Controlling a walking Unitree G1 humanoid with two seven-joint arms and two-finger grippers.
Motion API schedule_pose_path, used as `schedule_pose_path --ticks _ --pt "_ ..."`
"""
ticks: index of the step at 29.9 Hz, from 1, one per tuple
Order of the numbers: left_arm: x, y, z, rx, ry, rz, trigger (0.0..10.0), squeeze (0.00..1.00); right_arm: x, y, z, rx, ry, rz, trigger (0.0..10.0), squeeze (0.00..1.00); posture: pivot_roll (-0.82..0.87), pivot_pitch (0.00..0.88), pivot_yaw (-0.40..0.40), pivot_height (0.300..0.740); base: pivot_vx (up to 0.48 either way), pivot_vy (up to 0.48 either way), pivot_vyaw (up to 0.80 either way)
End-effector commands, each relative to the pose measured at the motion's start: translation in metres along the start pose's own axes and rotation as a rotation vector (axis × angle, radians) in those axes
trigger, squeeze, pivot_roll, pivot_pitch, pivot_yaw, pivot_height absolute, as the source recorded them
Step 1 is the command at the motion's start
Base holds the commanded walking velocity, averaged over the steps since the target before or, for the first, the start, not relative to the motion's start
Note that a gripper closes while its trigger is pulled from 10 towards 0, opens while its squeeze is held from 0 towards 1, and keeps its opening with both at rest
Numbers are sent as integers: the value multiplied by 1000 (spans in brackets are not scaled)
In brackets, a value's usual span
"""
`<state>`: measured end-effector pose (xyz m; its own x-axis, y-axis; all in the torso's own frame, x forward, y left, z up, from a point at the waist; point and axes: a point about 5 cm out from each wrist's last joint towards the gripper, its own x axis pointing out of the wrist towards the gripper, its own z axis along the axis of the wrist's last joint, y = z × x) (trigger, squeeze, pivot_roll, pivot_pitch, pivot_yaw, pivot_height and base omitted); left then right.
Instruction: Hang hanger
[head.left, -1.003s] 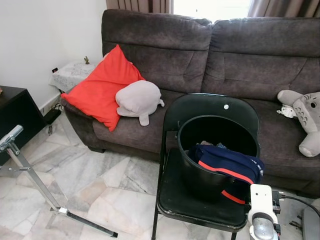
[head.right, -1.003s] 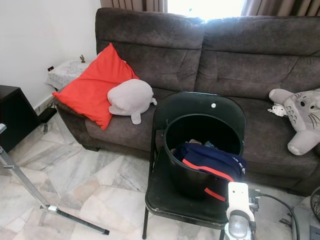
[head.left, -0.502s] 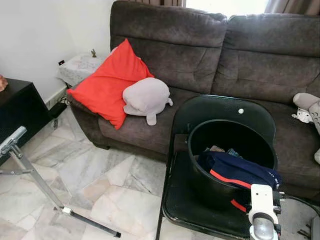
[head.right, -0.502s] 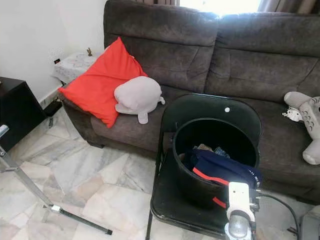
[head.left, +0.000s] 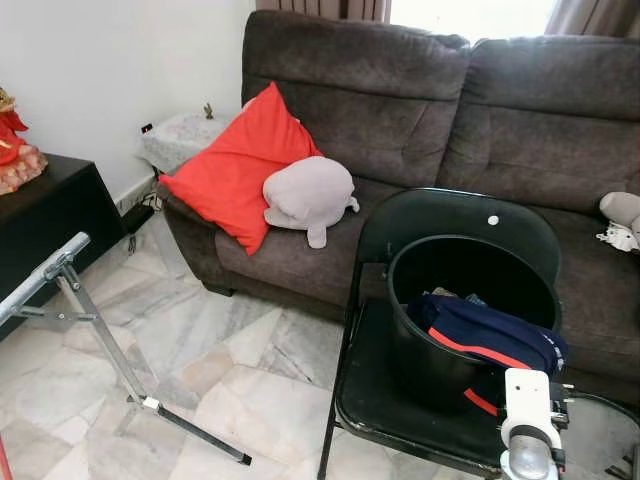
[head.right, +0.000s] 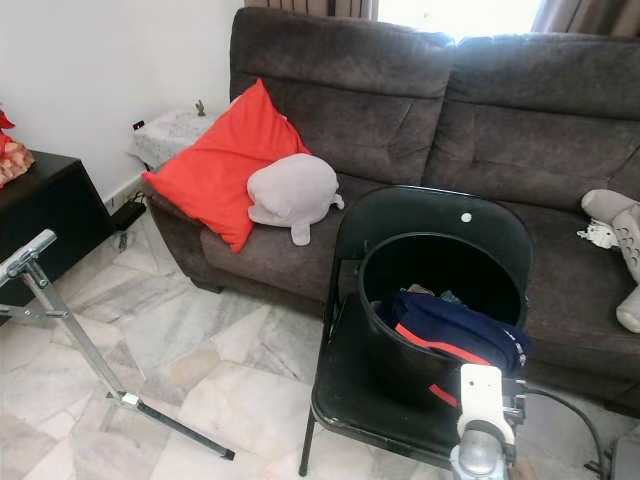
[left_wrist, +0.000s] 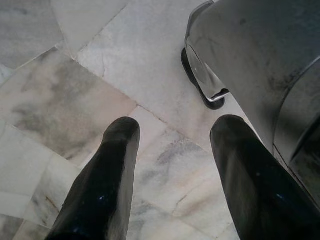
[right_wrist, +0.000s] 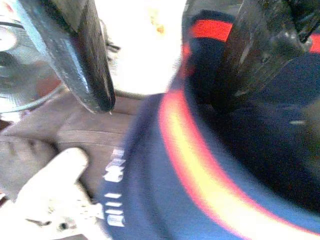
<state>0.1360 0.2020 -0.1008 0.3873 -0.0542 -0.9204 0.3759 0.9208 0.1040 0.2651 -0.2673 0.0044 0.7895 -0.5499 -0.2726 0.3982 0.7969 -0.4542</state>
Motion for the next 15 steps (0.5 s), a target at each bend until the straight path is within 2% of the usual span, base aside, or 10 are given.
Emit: schedule_pose_path --ticks 1,6,15 --pt "-1 0 -6 3 24 -3 10000 0 2 -2 1 -1 11 -15 10000 0 53 30 49 687 0 0 0" --pt "-1 1 -7 5 25 -2 10000 0 3 -7 0 -5 21 -33 10000 0 58 31 52 687 0 0 0" --pt "-2 4 -9 13 34 4 10000 0 3 -5 0 9 18 -22 10000 0 66 40 66 687 0 0 0"
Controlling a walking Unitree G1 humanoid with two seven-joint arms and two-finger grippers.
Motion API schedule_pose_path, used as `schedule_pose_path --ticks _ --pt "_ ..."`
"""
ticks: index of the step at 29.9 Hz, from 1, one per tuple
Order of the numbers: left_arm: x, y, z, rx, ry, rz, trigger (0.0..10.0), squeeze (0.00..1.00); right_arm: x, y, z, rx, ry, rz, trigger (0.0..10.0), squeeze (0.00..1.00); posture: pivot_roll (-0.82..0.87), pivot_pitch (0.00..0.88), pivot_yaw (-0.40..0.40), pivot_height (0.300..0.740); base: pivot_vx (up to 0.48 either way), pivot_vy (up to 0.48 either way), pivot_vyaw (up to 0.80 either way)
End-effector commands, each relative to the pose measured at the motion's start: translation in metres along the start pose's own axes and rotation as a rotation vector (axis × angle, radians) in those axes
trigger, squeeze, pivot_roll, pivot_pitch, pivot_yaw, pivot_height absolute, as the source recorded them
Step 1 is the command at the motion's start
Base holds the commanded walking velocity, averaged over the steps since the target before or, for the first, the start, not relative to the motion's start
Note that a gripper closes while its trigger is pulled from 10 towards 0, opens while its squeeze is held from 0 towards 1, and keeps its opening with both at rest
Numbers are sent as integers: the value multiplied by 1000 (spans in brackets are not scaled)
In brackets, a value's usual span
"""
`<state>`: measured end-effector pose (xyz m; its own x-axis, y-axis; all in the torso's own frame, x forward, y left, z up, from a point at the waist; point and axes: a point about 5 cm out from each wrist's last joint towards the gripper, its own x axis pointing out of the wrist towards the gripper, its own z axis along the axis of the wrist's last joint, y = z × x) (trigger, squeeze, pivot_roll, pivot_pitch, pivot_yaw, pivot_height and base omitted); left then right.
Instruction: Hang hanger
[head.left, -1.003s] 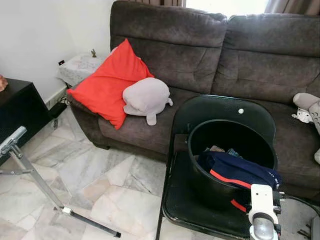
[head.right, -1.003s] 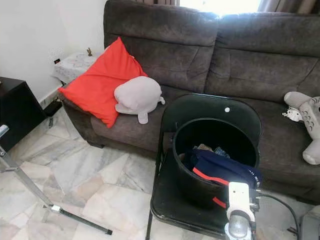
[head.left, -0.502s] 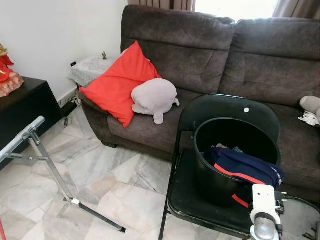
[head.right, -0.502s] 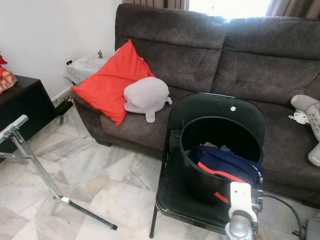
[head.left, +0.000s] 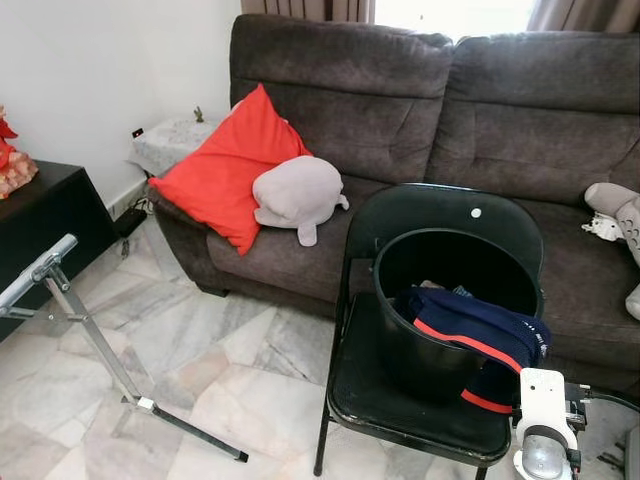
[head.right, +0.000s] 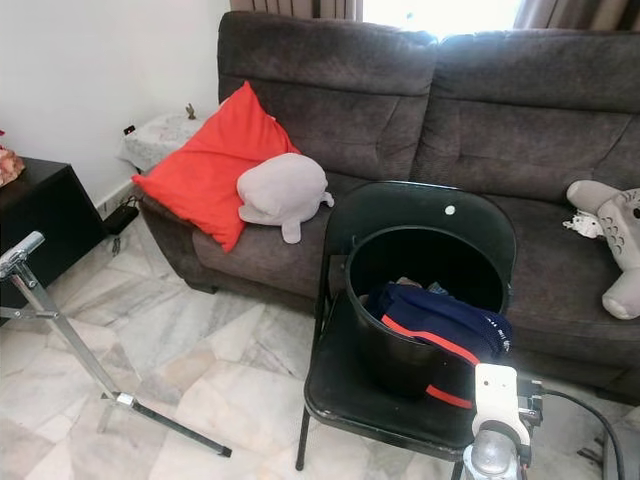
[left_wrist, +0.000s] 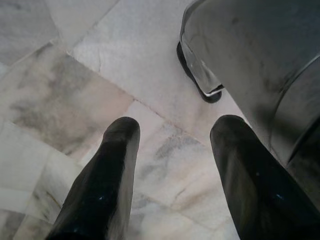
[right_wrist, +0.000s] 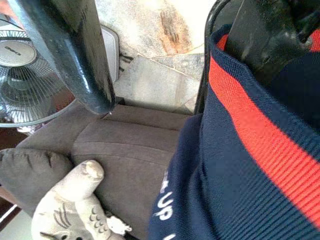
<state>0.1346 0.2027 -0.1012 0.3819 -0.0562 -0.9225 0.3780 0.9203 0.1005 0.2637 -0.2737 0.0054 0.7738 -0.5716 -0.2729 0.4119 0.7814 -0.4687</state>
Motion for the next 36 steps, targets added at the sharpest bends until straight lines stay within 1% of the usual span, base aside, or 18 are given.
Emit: schedule_pose_path --ticks 1,6,27,28,36 --pt "-2 4 -8 15 30 9 10000 0 1 2 3 21 3 4 10000 0 65 41 67 687 0 0 0" --pt "-2 5 -9 17 30 13 10000 0 2 1 4 25 0 5 10000 0 64 42 69 687 0 0 0" --pt "-2 6 -8 26 29 16 10000 0 2 2 7 44 -19 21 10000 0 70 45 73 687 277 0 0" --pt "-2 6 -8 26 28 17 10000 0 2 2 8 40 -23 19 0 0 71 46 74 687 277 0 0" --pt "-2 6 -8 30 29 17 10000 0 0 3 3 32 -19 14 0 0 69 47 73 687 277 0 0"
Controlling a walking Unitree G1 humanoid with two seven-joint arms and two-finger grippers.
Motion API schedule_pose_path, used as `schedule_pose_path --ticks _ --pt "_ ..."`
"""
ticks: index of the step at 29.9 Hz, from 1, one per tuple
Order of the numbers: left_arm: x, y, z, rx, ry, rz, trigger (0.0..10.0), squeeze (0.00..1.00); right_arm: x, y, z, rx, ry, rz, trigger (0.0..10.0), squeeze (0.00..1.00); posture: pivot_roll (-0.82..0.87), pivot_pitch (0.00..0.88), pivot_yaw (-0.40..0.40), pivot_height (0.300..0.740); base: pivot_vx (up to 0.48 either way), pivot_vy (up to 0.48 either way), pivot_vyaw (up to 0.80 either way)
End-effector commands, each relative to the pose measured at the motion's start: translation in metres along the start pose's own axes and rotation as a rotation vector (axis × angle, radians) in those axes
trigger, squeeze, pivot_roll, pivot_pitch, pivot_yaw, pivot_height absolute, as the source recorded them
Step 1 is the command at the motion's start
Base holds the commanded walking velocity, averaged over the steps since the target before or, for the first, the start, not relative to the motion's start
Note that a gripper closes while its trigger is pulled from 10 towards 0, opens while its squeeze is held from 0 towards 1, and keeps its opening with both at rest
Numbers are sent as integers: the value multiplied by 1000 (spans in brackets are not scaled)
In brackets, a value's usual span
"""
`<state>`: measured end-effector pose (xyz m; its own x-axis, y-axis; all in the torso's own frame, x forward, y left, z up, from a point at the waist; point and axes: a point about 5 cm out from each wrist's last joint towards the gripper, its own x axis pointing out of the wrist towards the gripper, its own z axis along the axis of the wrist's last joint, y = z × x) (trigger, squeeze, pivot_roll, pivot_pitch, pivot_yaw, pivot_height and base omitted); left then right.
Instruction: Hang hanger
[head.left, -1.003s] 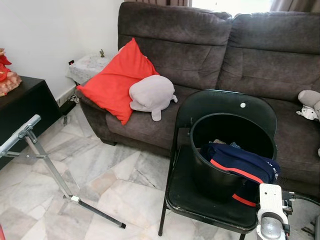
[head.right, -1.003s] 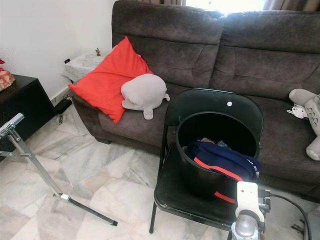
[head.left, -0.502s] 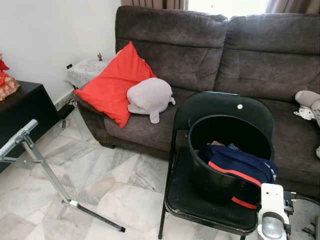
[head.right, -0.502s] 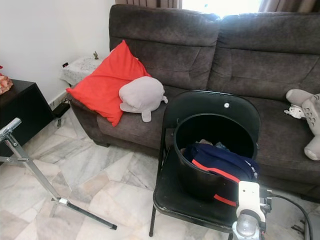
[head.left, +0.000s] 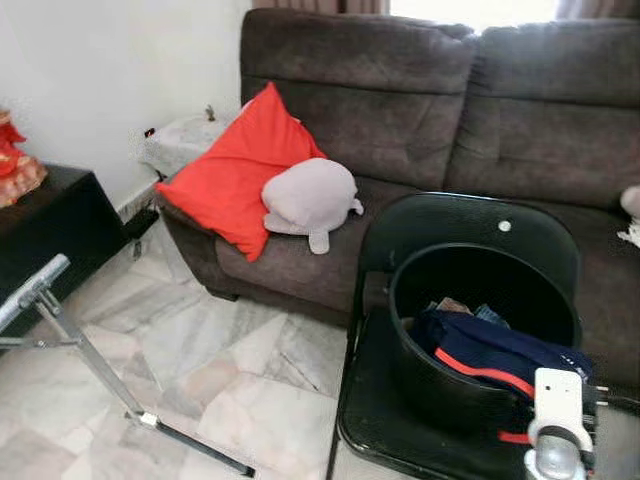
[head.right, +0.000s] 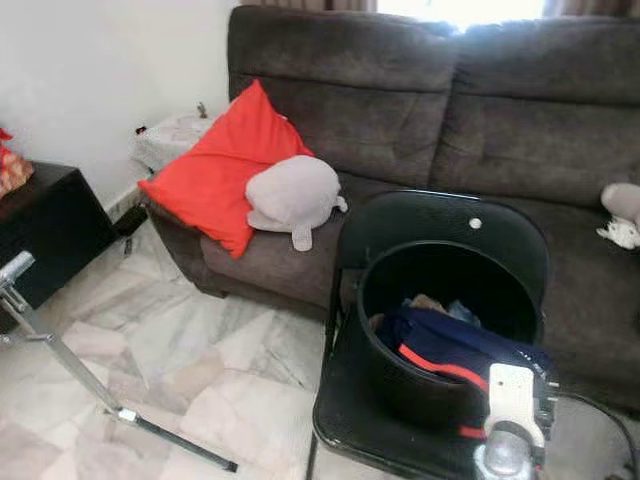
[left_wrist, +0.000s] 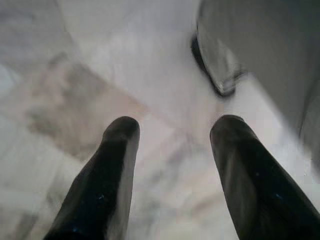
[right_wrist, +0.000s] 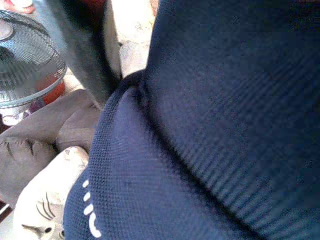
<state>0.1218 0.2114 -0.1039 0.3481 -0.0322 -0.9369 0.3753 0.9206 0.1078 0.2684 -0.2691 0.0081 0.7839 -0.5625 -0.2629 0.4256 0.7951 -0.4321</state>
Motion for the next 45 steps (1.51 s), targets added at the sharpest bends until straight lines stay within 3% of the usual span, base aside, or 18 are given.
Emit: schedule_pose_path --ticks 1,4,5,6,7,29,36,45 --pt "0 3 7 29 -14 9 10000 0 -1 -1 -2 -9 -4 8 0 0 69 47 73 687 247 0 0" --pt "0 3 7 32 -19 13 10000 0 -3 2 -5 -7 3 19 0 0 66 47 72 687 0 0 0" --pt "0 2 7 20 -24 7 10000 0 -5 4 -6 -4 7 30 2510 0 65 47 71 687 0 0 0" --pt "0 2 8 18 -25 6 10000 0 -5 5 -6 -3 8 32 2510 0 65 47 70 687 0 0 0" --pt "0 2 8 20 -24 6 10000 0 -6 6 -7 0 10 36 10000 0 65 47 70 687 0 0 0" --pt "1 0 9 32 -21 -8 10000 0 -23 22 -22 -12 22 72 10000 0 53 42 62 687 0 0 0" --pt "1 0 9 32 -21 -10 10000 0 -27 22 -23 -20 -1 -19 10000 0 51 39 59 687 0 0 0" --pt "1 -1 10 31 -24 -12 10000 0 -29 24 -24 -35 -7 -24 10000 0 51 38 55 687 0 0 0"
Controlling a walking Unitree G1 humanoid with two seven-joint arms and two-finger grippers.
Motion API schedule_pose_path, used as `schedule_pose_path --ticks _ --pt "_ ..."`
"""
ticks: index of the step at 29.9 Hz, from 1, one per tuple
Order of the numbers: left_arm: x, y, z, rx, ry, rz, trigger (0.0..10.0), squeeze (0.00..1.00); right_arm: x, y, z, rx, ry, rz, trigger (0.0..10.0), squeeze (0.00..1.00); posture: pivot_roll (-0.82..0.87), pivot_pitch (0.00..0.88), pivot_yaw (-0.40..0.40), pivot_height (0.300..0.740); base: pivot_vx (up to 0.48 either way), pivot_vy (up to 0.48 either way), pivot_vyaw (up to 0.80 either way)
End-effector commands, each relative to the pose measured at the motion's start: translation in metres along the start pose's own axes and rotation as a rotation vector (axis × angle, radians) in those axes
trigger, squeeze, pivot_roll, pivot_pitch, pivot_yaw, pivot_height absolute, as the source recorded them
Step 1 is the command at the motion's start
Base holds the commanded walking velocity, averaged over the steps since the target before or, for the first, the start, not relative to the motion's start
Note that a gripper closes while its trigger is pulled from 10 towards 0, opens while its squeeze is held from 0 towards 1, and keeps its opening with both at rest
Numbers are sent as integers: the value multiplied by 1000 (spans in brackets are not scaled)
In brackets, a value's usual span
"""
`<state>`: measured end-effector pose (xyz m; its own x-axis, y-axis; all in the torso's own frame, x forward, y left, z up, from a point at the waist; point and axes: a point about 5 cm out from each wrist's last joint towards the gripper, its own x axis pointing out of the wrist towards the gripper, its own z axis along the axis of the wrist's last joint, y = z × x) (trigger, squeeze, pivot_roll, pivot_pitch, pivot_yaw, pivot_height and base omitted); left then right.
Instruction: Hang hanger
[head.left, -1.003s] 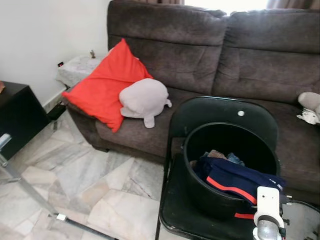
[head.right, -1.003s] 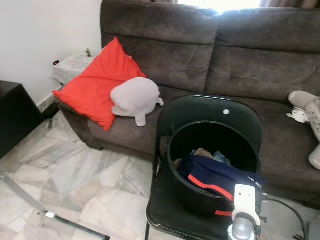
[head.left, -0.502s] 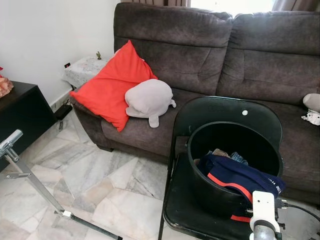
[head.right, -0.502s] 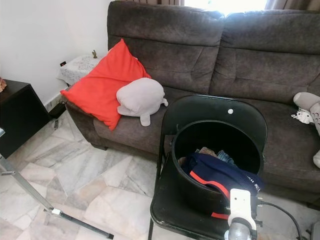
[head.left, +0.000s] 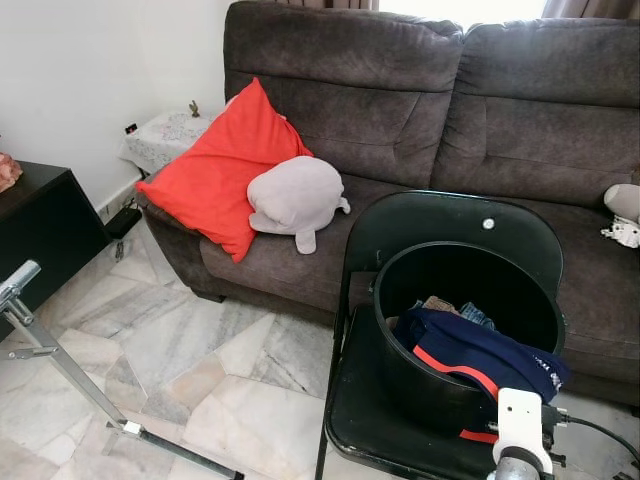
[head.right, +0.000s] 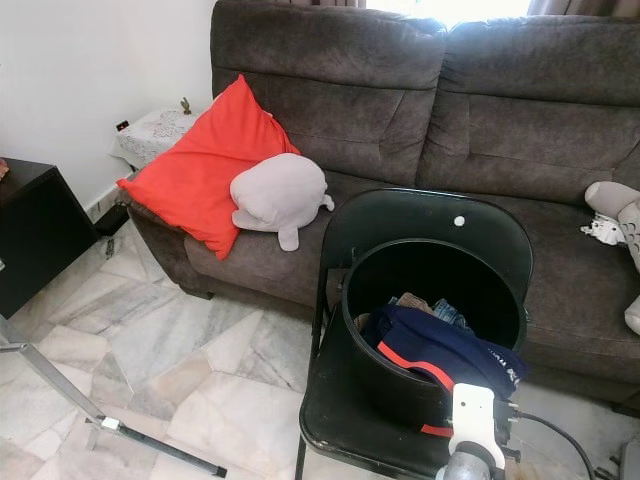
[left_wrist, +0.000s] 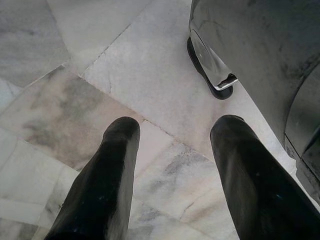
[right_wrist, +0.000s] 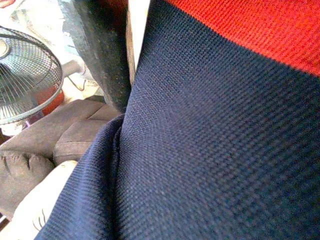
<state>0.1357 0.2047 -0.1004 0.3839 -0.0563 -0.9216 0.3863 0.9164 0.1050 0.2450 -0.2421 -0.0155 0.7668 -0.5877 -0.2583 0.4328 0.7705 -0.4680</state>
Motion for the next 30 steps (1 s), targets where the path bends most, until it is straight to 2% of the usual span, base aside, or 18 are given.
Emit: schedule_pose_path --ticks 1,3,4,5,6,24,26,30 --pt "-1 -1 -6 21 22 -7 10000 0 -2 2 1 -5 -20 -2 10000 0 45 37 52 687 0 0 0" --pt "-1 -1 -6 21 22 -8 10000 0 -2 2 1 -8 -22 -6 10000 0 45 37 52 687 0 0 0" --pt "-1 -1 -6 21 22 -9 10000 0 -2 2 1 -6 -25 -7 8471 0 45 37 52 687 0 0 0" --pt "-1 -1 -6 21 22 -9 10000 0 -2 2 1 -6 -25 -7 8471 0 45 37 52 687 0 0 0" --pt "-1 -1 -5 22 21 -10 10000 0 -3 2 1 -4 -26 -9 0 0 45 36 52 687 0 0 0" --pt "0 -2 -4 30 22 -13 10000 0 -2 5 8 1 -58 -2 0 0 37 33 47 687 0 0 0" --pt "0 -3 -4 29 21 -14 10000 0 -1 5 13 16 -86 -3 0 0 30 32 44 687 0 0 0" --pt "0 -4 -3 25 18 -18 10000 0 -2 5 28 111 -177 -23 0 0 11 30 32 687 0 0 0"
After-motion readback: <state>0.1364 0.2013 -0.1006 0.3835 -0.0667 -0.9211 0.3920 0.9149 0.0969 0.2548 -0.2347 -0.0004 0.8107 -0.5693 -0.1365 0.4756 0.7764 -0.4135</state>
